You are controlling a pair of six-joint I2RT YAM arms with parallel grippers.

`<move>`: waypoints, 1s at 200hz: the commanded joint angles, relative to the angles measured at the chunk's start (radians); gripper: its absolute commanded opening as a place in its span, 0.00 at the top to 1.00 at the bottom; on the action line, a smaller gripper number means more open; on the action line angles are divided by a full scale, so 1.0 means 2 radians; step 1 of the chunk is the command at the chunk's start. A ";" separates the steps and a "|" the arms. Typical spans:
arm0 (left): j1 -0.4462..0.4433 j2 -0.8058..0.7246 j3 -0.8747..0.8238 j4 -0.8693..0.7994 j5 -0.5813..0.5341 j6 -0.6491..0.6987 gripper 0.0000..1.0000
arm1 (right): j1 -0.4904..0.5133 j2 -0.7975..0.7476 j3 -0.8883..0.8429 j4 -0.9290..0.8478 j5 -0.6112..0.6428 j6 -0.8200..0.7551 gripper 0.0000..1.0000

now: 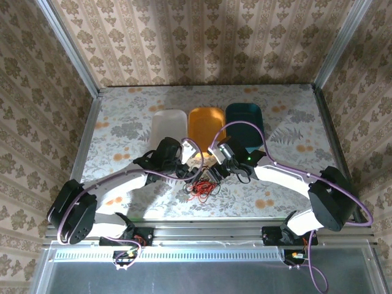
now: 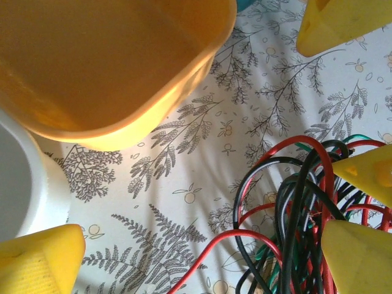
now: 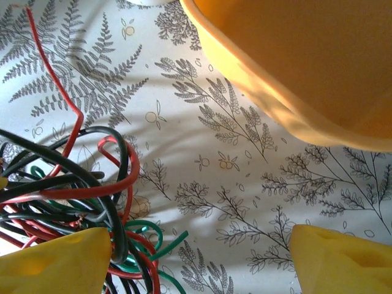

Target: Untangle the cables

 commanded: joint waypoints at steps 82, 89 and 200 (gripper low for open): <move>-0.018 0.067 0.044 -0.004 -0.008 0.019 0.17 | -0.001 0.001 0.032 -0.125 -0.059 -0.002 0.30; -0.018 0.075 0.047 -0.001 -0.008 0.022 0.21 | -0.003 0.004 0.035 -0.126 -0.062 -0.003 0.30; -0.020 0.125 0.063 0.047 -0.013 -0.001 1.00 | -0.055 0.047 0.062 -0.087 -0.091 0.017 0.50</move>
